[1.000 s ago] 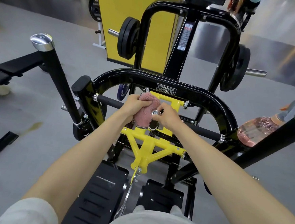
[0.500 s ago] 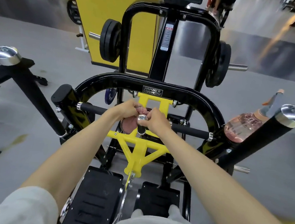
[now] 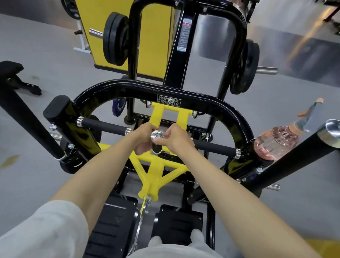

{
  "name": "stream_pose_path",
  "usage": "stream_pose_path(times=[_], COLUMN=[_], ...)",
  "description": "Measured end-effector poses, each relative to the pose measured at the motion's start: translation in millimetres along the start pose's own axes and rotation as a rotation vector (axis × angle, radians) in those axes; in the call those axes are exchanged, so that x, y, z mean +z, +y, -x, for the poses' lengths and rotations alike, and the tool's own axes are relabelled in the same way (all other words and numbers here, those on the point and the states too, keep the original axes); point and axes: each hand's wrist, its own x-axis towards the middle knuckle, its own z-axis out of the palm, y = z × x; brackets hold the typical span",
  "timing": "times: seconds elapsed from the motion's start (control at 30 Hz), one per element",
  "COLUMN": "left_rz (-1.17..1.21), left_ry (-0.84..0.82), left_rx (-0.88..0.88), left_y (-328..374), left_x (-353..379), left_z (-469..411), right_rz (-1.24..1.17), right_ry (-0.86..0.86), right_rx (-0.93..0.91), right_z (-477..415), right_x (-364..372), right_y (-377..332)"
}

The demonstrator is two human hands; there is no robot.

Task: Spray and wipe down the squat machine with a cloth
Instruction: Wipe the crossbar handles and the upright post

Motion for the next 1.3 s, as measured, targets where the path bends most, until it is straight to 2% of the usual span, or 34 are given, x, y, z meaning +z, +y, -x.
stream_pose_path(times=[0.07,0.33,0.63,0.77,0.87,1.1,1.23,1.3], left_rz=[-0.044,-0.076,0.186,0.286,0.404,1.102,1.101,1.058], left_ry=[-0.075,-0.206,-0.264,-0.201,-0.077,0.335,0.345,0.389], left_rx=[-0.011,0.034,0.02,0.066,0.063,0.04,0.041,-0.156], left_y=[2.5,23.5,39.5,41.2,33.2,4.9,-11.2,-25.5], left_x=[-3.8,-16.4,-40.3,-41.7,-36.7,9.7,36.7,53.6], left_z=[0.5,8.6,32.4,51.5,61.6,88.4,90.6,81.8], right_rz=[-0.012,-0.041,-0.037,-0.065,-0.045,-0.066,-0.073,-0.072], right_ry=[0.004,0.001,-0.005,-0.026,-0.031,-0.035,-0.059,-0.066], right_rx=[0.002,-0.014,0.02,0.043,0.059,-0.003,-0.004,-0.008], right_z=[-1.5,-6.9,-10.1,-15.7,-19.3,-22.8,-25.2,-23.4], right_x=[1.7,5.5,9.9,9.5,10.3,11.1,10.4,10.1], right_y=[1.7,6.4,8.5,9.3,9.5,14.7,11.2,9.6])
